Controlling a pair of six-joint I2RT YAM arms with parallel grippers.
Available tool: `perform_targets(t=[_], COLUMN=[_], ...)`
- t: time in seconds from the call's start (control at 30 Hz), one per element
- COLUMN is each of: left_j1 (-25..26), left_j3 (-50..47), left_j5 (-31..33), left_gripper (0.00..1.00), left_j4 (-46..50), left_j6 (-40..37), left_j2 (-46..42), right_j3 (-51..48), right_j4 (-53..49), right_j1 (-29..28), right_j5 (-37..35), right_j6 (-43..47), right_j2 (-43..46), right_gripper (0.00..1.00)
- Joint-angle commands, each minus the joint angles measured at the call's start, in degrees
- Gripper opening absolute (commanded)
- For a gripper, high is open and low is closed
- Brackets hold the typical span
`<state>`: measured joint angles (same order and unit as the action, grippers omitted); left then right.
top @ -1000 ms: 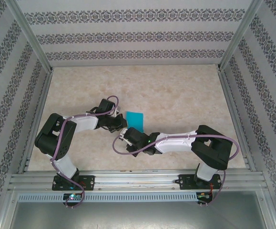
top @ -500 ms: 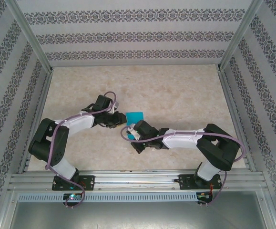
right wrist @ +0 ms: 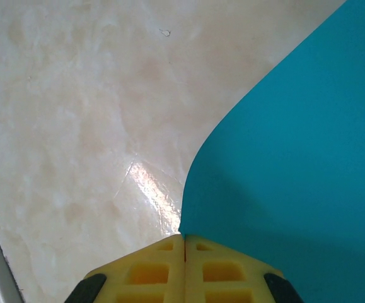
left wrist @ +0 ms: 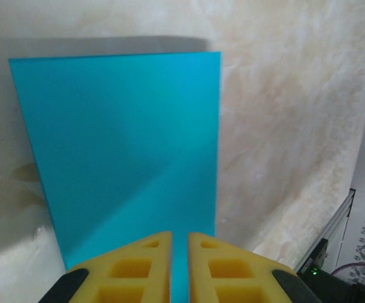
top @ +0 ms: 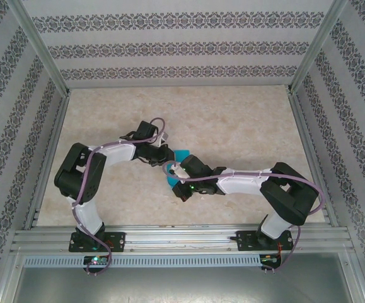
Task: Fold a paper plane with a square sheet of paper (fold left side to right side)
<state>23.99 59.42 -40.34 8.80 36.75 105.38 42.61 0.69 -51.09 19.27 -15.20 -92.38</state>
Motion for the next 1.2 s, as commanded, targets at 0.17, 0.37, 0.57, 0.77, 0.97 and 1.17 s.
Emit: perform_targets(t=[0.17,0.37,0.57,0.77,0.97,1.17], left_j1=[1.21,1.29,1.42,1.64,1.81,1.9], left_j3=[1.12,-0.62,-1.1,-0.64,-0.18,0.16], left_j5=[0.89,2.01,2.37,2.46,2.37,2.46], left_gripper=[0.11,0.1,0.1,0.1,0.1,0.1], left_j4=[2.52,1.96,1.66,2.01,2.28,2.63], left_j6=[-2.98,-2.66,-2.3,-2.22,-2.12,-2.04], left_j2=[4.72,5.45,5.72,5.73,5.93,5.91], right_j3=[-0.69,0.17,0.81,0.9,0.87,1.32], right_j4=[1.03,-0.96,-2.71,-2.88,-2.92,-4.92], right_j1=[2.76,5.48,8.13,9.75,10.96,11.93], right_j5=[4.94,6.31,6.57,6.58,6.64,5.97], right_j6=[-3.3,-4.81,-6.05,-6.73,-6.69,-6.2], right_j2=[0.69,0.31,-0.78,-1.05,-0.7,-0.92], right_gripper=[0.0,0.0,0.0,0.0,0.0,0.0])
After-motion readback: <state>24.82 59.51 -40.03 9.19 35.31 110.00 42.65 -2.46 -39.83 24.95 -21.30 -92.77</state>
